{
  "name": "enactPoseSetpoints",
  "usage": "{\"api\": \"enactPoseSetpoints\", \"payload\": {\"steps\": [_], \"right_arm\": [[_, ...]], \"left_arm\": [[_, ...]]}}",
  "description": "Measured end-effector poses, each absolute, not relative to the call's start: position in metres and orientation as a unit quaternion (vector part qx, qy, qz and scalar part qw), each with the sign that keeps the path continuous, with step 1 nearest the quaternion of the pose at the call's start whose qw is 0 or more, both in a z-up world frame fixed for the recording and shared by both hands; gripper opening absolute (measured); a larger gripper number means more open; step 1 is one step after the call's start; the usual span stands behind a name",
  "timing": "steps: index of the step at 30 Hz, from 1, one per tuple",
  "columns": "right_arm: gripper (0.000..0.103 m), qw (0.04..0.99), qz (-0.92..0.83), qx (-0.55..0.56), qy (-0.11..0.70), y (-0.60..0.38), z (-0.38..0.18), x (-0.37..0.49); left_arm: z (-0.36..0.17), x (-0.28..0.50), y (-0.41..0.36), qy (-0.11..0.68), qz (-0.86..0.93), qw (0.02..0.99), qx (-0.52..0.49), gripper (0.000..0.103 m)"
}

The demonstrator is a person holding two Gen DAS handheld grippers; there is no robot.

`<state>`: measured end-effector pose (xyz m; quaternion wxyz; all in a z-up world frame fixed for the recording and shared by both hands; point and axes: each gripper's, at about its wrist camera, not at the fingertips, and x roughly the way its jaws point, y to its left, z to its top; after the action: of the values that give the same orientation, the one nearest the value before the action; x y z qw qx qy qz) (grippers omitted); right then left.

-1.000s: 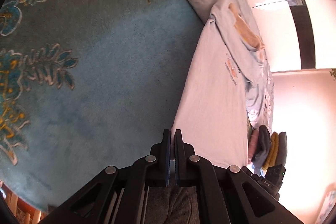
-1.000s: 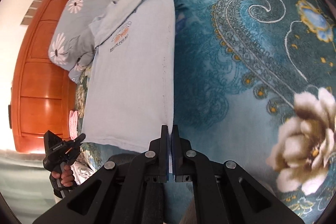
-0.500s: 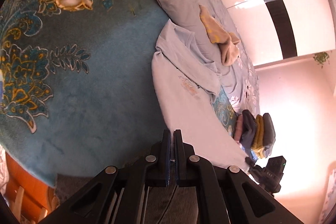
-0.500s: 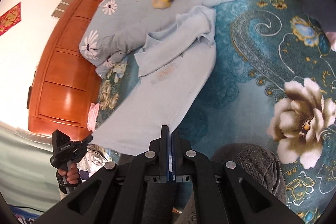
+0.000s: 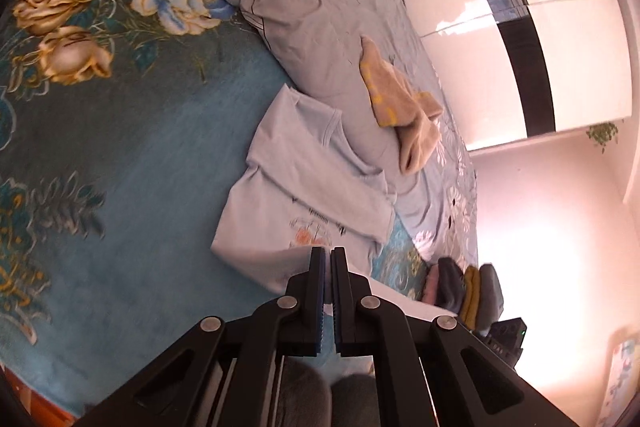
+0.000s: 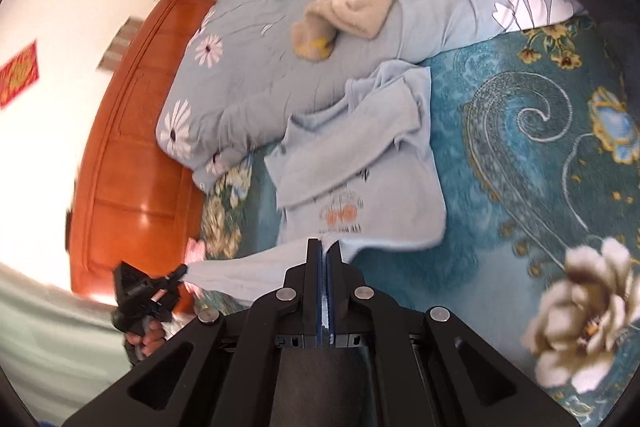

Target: Fold clothes

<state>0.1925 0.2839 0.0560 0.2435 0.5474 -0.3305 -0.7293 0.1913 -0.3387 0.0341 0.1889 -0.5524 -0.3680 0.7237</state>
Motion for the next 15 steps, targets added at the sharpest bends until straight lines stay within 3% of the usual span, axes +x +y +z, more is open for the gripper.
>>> {"api": "enactPoseSetpoints", "payload": {"steps": [15], "right_arm": [[0.002,0.187,-0.689,0.593,-0.373,0.27,-0.026,0.028]], "left_arm": [[-0.061,0.02,-0.301,-0.446,0.673,0.124,-0.576,0.004]]}}
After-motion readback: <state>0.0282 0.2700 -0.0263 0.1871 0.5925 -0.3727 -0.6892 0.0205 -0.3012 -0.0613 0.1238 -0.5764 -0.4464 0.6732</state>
